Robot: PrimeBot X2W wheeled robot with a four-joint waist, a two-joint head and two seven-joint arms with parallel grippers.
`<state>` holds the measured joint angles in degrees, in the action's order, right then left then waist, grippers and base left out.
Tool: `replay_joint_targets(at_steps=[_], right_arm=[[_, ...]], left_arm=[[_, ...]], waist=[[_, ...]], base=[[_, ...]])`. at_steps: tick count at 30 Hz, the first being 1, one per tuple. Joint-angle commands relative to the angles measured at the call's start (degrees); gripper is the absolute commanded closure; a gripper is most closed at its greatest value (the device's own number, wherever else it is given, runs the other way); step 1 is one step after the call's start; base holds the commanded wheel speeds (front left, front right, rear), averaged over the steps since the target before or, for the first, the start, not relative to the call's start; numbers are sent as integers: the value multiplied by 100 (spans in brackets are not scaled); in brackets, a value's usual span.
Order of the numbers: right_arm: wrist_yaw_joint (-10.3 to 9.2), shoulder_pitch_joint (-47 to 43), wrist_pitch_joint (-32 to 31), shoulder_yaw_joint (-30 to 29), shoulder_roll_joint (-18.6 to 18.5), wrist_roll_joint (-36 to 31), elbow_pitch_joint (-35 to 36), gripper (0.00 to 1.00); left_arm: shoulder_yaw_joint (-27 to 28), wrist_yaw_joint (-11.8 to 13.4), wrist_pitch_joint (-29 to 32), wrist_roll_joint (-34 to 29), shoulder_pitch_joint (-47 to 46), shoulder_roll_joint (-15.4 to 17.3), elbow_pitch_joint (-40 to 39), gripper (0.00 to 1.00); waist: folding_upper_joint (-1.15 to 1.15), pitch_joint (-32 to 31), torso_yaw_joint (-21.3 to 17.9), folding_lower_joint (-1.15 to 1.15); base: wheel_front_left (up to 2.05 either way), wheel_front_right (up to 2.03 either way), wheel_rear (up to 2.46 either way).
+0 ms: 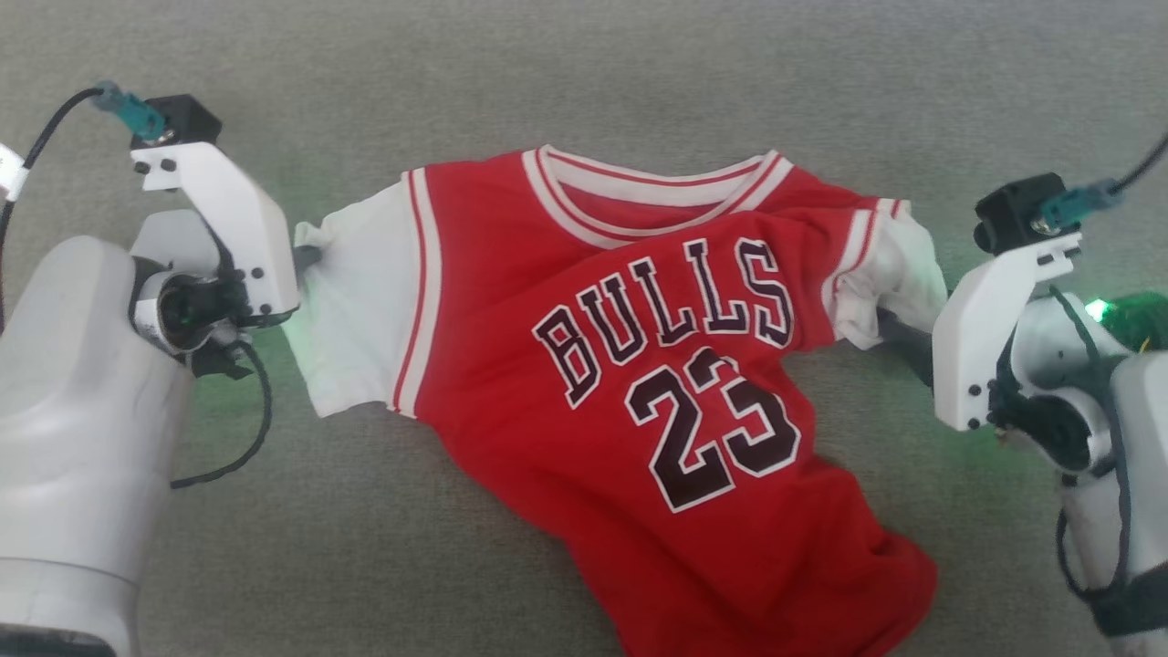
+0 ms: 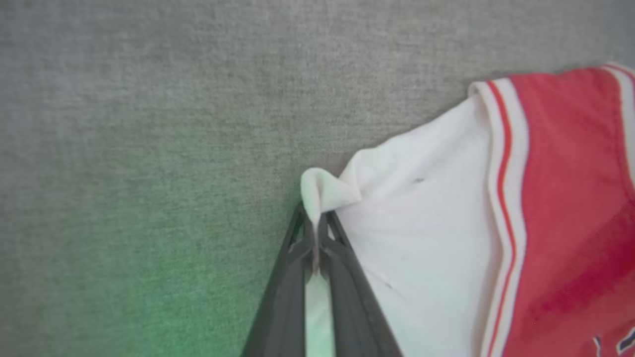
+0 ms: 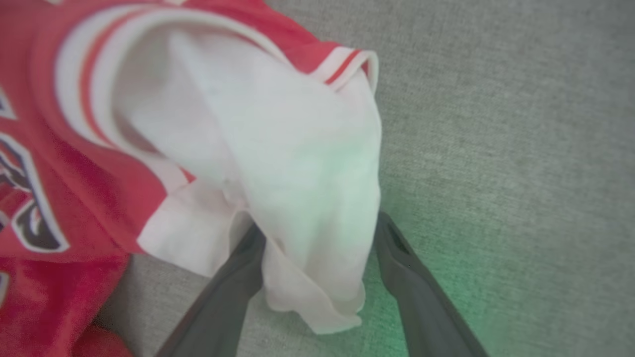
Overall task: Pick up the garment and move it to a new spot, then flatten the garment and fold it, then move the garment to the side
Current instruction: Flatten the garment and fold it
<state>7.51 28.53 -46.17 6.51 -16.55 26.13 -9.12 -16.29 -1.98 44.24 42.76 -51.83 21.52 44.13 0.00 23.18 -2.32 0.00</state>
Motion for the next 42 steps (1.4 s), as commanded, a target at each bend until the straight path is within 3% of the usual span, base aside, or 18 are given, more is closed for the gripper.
replay_joint_targets(at_steps=[1, 2, 3, 10, 21, 35, 42], right_arm=[[-5, 70, -240, 138, -102, -50, -161, 1], [-7, 98, -334, 199, -124, -54, -252, 55], [-6, 144, -347, 200, -143, -51, -298, 100], [-6, 528, -239, 104, -318, 15, -363, 100], [-6, 1343, 80, 134, -509, 123, -344, 100], [-6, 2499, 316, 174, -264, 301, -891, 100], [-6, 2961, 302, 247, -220, 465, -1096, 100]], left_arm=[[-94, -24, -61, -42, 76, -134, 197, 100], [-102, -55, -103, -40, 36, -171, 240, 100], [-112, -76, -137, -27, 6, -205, 285, 100], [-77, -172, -432, -15, -265, -214, 466, 100], [-153, -373, -546, -18, -727, -92, 40, 100], [-72, -304, -590, -52, -1438, 132, -600, 100], [-44, -289, -498, -26, -1752, 249, -728, 100]], waist=[[0, 54, 112, 0], [0, 63, 147, 0], [0, 64, 177, 0], [0, -154, 319, 0], [0, -1188, 351, 0], [0, -2238, 223, 0], [0, -2377, 184, 0]], base=[[0, 0, 0], [0, 0, 0], [0, 0, 0], [0, 0, 0], [0, 0, 0], [0, 0, 0], [0, 0, 0]])
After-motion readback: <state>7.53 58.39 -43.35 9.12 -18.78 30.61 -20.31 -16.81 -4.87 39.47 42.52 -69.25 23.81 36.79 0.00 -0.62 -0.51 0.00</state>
